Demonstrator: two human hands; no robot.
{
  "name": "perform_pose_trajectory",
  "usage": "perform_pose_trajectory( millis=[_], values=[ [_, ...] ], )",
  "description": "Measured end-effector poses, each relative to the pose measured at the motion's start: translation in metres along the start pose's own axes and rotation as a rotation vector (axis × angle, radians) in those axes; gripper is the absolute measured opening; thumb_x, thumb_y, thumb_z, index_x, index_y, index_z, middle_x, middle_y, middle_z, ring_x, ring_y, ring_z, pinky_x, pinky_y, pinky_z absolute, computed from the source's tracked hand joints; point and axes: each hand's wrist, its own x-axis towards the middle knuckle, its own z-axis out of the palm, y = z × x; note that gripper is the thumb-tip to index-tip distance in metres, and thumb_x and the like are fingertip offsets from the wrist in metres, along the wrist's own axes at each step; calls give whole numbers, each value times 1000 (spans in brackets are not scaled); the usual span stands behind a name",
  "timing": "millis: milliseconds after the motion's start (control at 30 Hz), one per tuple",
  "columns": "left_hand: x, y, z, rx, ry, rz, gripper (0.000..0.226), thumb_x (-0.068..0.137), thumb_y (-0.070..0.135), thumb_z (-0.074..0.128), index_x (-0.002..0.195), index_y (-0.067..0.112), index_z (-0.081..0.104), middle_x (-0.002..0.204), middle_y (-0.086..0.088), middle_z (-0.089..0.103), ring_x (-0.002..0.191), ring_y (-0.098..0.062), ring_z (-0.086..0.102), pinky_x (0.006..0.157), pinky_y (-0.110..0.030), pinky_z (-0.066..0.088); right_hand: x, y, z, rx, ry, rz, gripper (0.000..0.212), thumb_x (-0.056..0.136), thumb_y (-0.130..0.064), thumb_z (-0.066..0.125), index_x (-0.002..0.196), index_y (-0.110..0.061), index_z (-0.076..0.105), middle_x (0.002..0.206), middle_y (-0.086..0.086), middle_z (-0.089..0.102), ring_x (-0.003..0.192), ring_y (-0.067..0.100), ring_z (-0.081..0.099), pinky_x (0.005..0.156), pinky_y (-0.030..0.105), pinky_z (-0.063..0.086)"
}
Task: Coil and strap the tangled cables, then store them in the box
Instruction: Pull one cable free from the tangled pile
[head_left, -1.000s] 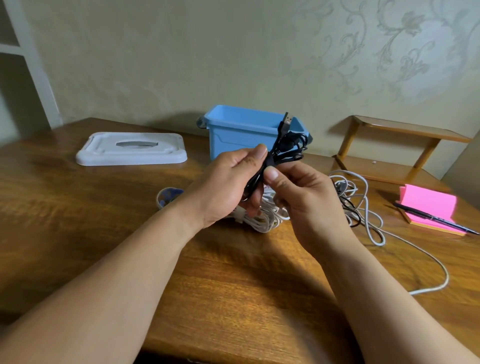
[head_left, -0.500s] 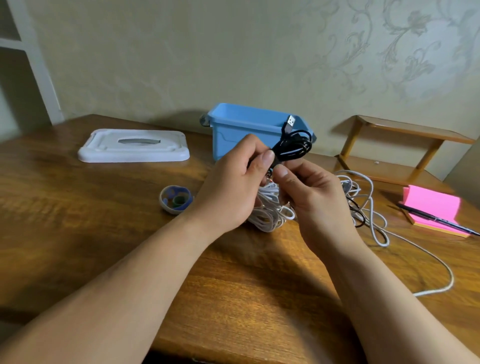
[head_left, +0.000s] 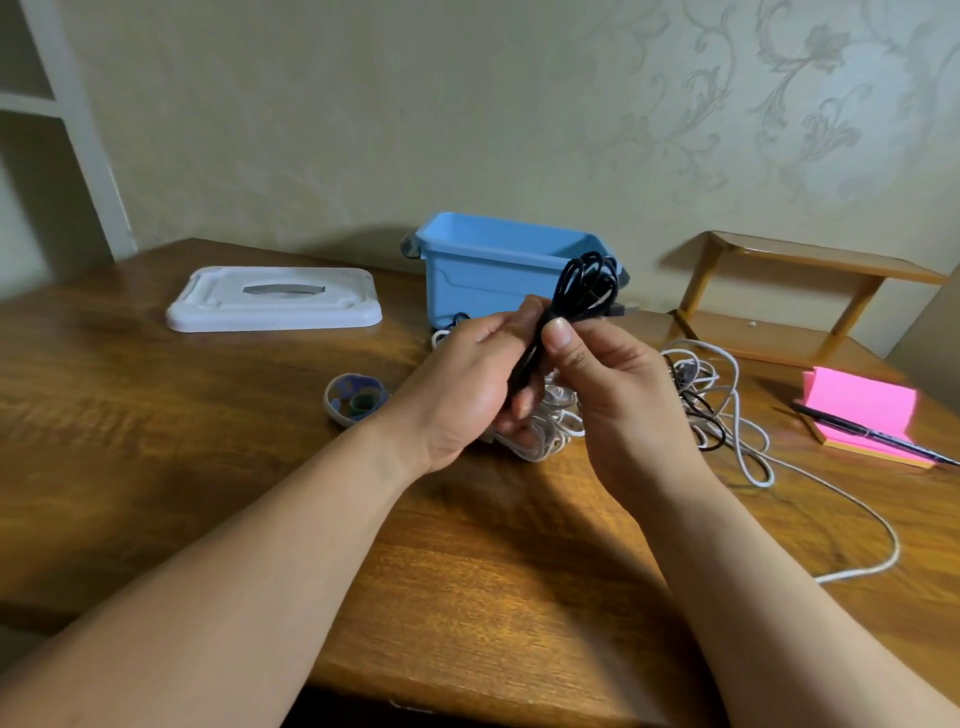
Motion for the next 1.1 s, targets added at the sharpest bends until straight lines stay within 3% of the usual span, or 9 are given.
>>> perform_pose_trajectory(
  millis=[133, 233, 300, 467, 600, 700, 833, 1000, 1100],
  values=[
    [2, -4, -1, 402, 163, 105, 57, 110, 60, 37, 112, 14, 70, 96, -6, 77, 92, -21, 74, 86, -51, 61, 6, 5, -7, -165, 181, -57, 42, 98, -36, 73, 95, 6, 69, 85, 22, 69, 77, 26, 64, 72, 36, 52],
    [7, -3, -17, 461, 455, 232, 36, 114, 45, 43, 96, 21, 64, 81, -2, 71, 71, -14, 69, 77, -51, 62, 9, 3, -17, -303, 293, -77, 45, 99, -43, 71, 83, -1, 64, 77, 10, 57, 74, 19, 48, 70, 34, 41],
    [8, -1, -27, 390, 557, 258, 30, 114, 35, 45, 94, 21, 62, 74, -1, 68, 62, -15, 64, 68, -45, 59, 9, -5, -21, -437, 328, -43, 33, 102, -40, 69, 82, -13, 67, 73, -3, 64, 69, 11, 56, 66, 28, 46],
    [1, 7, -39, 390, 610, 223, 25, 112, 28, 49, 95, 16, 63, 70, -1, 68, 59, -16, 62, 66, -40, 55, 34, -22, -6, -1164, 167, -49, 16, 107, -31, 59, 99, -20, 67, 85, -3, 64, 80, 25, 60, 62, 38, 39],
    [-6, 31, -61, 382, 654, 191, 24, 111, 28, 49, 98, 17, 66, 72, -1, 69, 57, -14, 62, 72, -46, 60, 59, -18, 9, -1542, 59, -211, 18, 103, -32, 64, 115, -20, 62, 101, 1, 70, 98, 32, 62, 77, 40, 30],
    [-18, 35, -80, 365, 682, 175, 23, 110, 28, 48, 98, 18, 66, 71, 1, 69, 58, -18, 61, 77, -56, 64, 66, -3, 14, -1667, -57, -178, 13, 102, -34, 62, 109, -24, 64, 102, -1, 70, 98, 30, 61, 81, 42, 36],
    [-32, 29, -98, 380, 731, 88, 23, 110, 26, 49, 98, 16, 66, 72, -1, 70, 60, -20, 62, 75, -49, 63, 62, 21, 6, -1699, -204, 48, 23, 106, -31, 52, 113, -32, 74, 112, -2, 71, 106, 26, 58, 88, 44, 40],
    [-43, 20, -103, 459, 701, 24, 23, 111, 28, 50, 98, 19, 67, 81, -5, 71, 67, -20, 66, 70, -37, 58, 53, 14, 11, -1569, -78, -6, 37, 110, -38, 48, 142, -31, 64, 137, -3, 65, 128, 27, 53, 98, 45, 36],
    [-48, 16, -104, 682, 624, 27, 22, 110, 31, 52, 97, 23, 68, 83, 2, 70, 76, -16, 68, 73, -37, 59, 41, 3, 15, -1471, 20, -105, 32, 108, -38, 53, 136, -30, 68, 132, -4, 68, 126, 25, 55, 101, 46, 38]
  ],
)
